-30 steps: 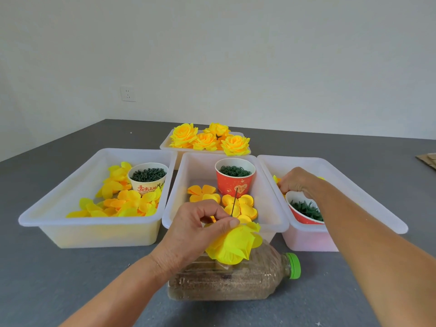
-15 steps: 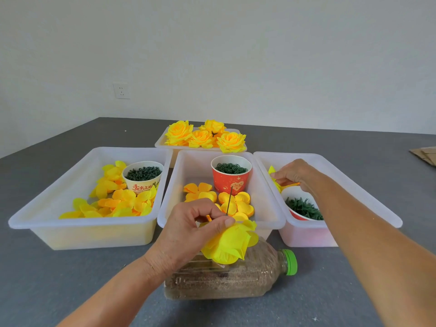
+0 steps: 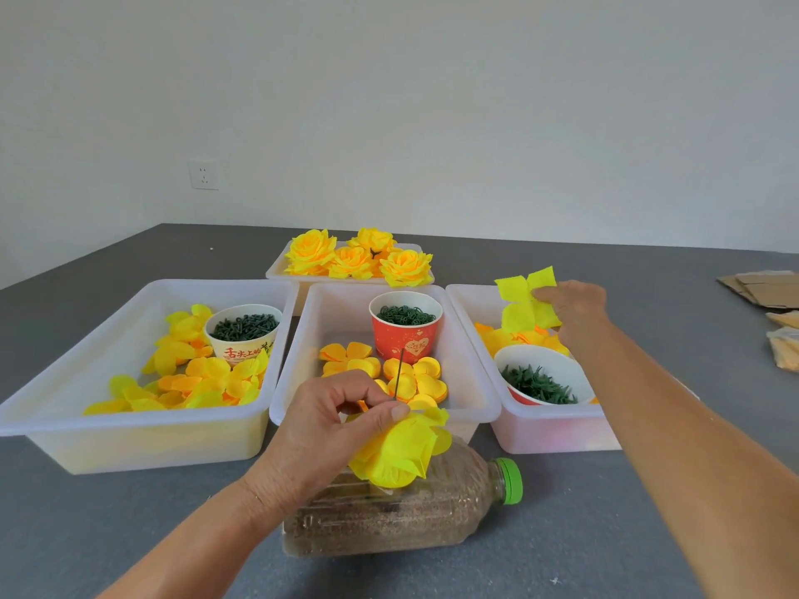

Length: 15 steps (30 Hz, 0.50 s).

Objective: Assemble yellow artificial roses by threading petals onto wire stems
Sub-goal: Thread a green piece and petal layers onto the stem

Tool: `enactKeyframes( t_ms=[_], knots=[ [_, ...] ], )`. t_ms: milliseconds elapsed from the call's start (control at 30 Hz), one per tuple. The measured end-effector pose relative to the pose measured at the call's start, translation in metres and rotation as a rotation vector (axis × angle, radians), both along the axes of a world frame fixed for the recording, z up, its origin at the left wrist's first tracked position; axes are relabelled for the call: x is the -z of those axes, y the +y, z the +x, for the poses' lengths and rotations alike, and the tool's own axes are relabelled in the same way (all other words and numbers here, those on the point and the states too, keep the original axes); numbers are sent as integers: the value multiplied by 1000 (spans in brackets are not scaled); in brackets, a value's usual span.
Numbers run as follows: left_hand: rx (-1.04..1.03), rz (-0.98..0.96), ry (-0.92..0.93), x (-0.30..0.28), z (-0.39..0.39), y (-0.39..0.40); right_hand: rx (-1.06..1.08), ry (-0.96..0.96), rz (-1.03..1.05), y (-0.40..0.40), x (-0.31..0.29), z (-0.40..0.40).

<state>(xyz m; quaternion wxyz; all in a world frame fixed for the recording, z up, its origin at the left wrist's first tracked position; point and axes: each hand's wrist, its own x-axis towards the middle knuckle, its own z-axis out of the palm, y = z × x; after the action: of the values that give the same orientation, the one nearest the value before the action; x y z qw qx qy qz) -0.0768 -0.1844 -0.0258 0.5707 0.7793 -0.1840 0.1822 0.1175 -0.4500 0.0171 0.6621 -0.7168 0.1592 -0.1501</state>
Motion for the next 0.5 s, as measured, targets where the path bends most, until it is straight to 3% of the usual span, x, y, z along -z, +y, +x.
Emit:
enactKeyframes(
  t_ms=[267, 500],
  knots=[
    [-2, -1, 12, -1, 0, 0, -213, -130, 154, 19, -30, -39],
    [3, -11, 35, -2, 0, 0, -475, -266, 34, 50, -42, -83]
  ],
)
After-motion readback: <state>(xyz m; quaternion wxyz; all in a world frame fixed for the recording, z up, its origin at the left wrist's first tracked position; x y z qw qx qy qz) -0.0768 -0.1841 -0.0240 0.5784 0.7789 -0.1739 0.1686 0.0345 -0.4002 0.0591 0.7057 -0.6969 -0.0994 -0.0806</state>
